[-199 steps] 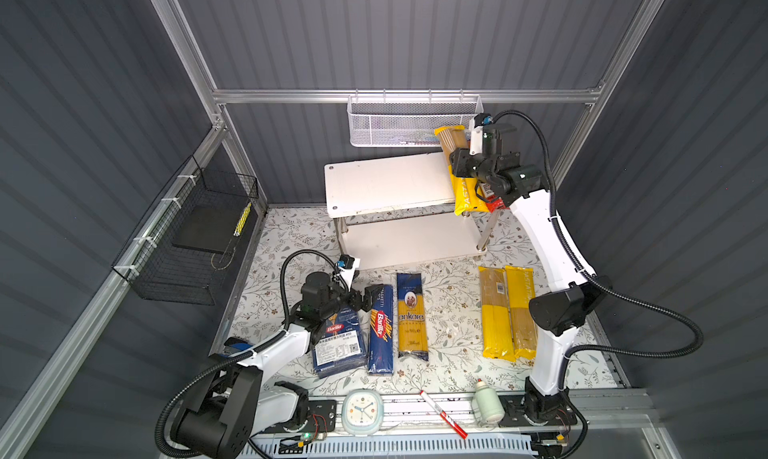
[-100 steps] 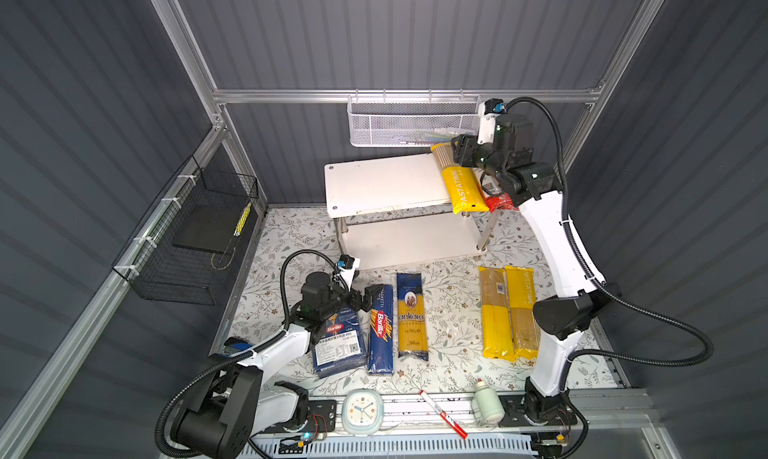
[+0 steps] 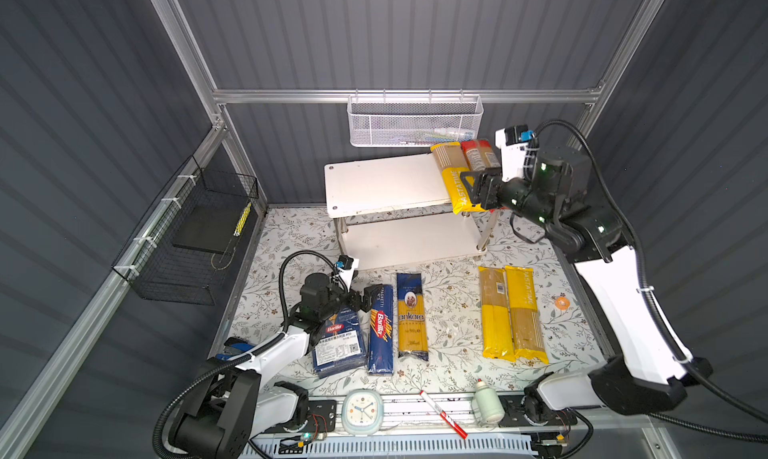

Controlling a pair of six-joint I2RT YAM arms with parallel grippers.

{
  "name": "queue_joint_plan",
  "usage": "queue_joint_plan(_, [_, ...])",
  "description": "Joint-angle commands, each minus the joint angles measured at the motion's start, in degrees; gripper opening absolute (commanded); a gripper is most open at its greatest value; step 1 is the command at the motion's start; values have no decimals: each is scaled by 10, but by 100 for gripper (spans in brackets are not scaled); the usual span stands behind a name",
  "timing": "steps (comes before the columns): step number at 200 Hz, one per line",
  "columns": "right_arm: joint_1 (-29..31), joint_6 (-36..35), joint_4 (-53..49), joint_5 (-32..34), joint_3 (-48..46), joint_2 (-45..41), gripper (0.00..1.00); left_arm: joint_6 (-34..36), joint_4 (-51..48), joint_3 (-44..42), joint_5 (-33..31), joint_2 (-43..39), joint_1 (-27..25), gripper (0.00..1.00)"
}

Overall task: Place and organize the pasta boxes and bags onto the shelf
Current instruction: 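Lower the Pastatime bag onto the top tier next to the red-topped bag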

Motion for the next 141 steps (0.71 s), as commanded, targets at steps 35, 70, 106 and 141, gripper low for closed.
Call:
queue_joint_plan(35, [2, 39, -40, -52, -118, -97, 69, -1, -1, -4, -6, -3, -1, 99])
queue_joint_plan(70, [-5, 53, -30, -88, -141, -92, 71, -1, -6, -3, -6, -4, -1, 99])
queue_joint_plan(106, [-20, 62, -10, -124, -147, -66, 71, 1, -10, -7, -14, -14, -1, 99])
queue_joint_plan(141, [-26, 72, 4, -146, -140, -37, 71, 1, -12, -4, -12, -11, -1, 99])
